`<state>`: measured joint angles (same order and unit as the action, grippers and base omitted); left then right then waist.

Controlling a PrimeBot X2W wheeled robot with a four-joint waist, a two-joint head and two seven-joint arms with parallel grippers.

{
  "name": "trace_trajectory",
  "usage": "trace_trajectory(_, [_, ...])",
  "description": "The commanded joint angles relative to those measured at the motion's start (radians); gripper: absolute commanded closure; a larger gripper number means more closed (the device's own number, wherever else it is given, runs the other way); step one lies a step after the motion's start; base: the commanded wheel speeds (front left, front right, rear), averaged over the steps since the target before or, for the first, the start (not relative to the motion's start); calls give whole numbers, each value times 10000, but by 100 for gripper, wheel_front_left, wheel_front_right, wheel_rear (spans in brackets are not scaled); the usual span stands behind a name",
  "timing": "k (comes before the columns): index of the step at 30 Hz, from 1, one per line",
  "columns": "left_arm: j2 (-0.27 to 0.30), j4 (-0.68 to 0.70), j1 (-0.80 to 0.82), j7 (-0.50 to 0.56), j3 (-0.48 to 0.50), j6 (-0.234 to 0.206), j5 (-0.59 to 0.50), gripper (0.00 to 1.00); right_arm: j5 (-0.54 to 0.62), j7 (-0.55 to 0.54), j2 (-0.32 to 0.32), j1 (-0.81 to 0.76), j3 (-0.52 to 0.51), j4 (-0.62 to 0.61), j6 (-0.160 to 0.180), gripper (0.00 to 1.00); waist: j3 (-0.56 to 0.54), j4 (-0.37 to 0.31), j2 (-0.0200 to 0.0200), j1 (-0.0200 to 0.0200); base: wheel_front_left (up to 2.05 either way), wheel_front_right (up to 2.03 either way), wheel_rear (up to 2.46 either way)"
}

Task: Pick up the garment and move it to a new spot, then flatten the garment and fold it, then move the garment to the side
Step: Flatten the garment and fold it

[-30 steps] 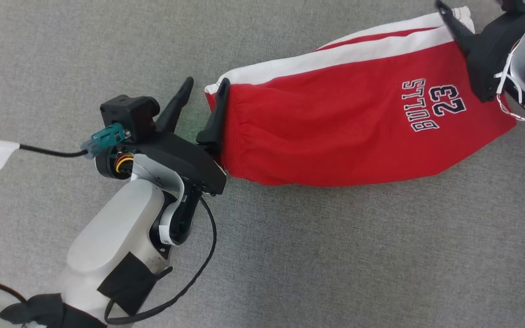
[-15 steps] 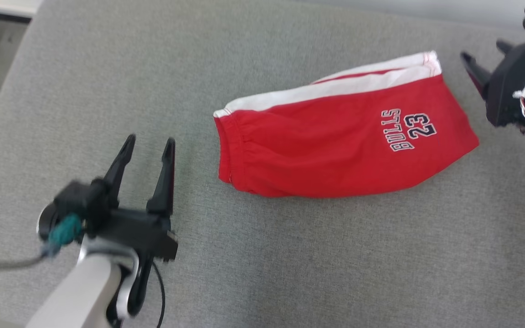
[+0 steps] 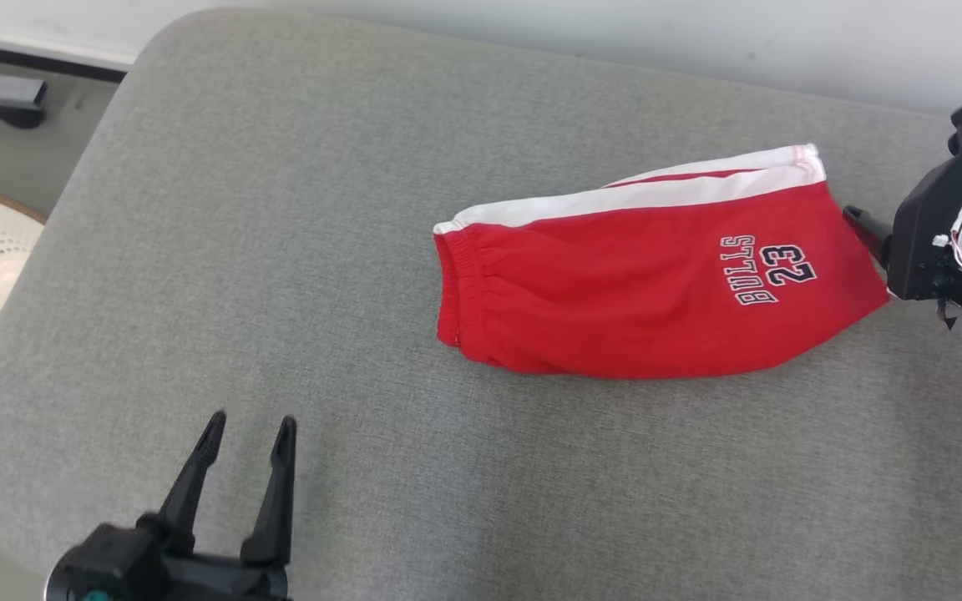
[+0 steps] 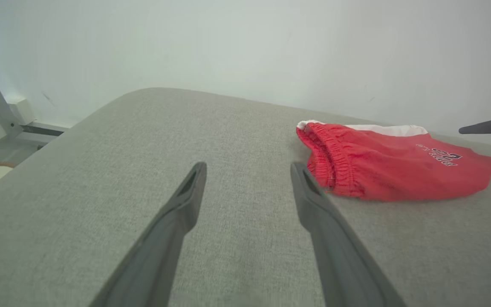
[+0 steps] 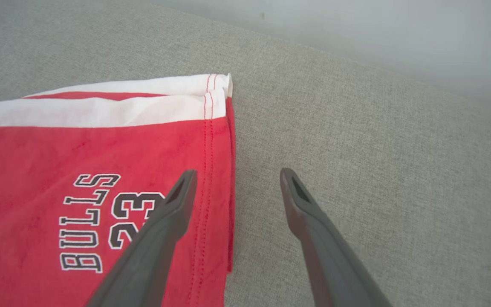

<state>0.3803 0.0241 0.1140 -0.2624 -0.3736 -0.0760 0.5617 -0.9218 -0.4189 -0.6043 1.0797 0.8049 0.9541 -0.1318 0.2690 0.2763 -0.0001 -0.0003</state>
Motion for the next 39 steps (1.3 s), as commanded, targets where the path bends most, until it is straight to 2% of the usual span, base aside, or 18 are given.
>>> trace_trajectory(1, [-138, -36, -291, -28, 208, 202, -112, 0, 37, -28, 72, -157, -84, 184, 20, 0, 144, 159, 1, 3, 0, 0, 0])
trace_trajectory(10, [-1179, -341, -664, -27, 816, 1203, -845, 0, 449, -158, 502, 93, -411, 1439, 20, 0, 547, 589, 1, 3, 0, 0, 0])
trace_trajectory(15, [-1567, -526, -490, -28, 1003, 1509, -1199, 0, 599, -159, 960, 14, -438, 1888, 19, 0, 768, 690, 1, 3, 0, 0, 0])
trace_trajectory(21, [-1846, -745, -493, -28, 1134, 1803, -1400, 0, 792, -490, 1330, -219, -182, 1870, -20, 0, 794, 692, 1, 3, 0, 0, 0])
trace_trajectory(22, [-1876, -796, -495, -28, 1136, 1811, -1422, 0, 834, -522, 1305, -250, -134, 1840, -31, 52, 762, 681, 1, 3, 0, 0, 0])
trace_trajectory(23, [-1907, -832, -494, -28, 1148, 1861, -1454, 0, 852, -470, 1249, -247, -124, 1812, -31, 85, 723, 664, 1, 3, 0, 0, 0])
trace_trajectory(24, [-1940, -866, -503, -28, 1156, 1895, -1482, 0, 892, -446, 1187, -255, -98, 1786, -29, 100, 684, 650, 1, 3, 0, 0, 0])
trace_trajectory(29, [-1979, -1022, -559, -28, 1124, 1991, -1515, 0, 1150, -22, 900, -240, -175, 1935, 11, 100, 433, 516, 1, 3, 0, 0, 0])
trace_trajectory(39, [-1906, -1277, -722, -28, 992, 2035, -1425, 0, 1328, 991, 735, -448, -545, 2179, 9, 100, -207, 167, 1, 3, 0, 0, 0])
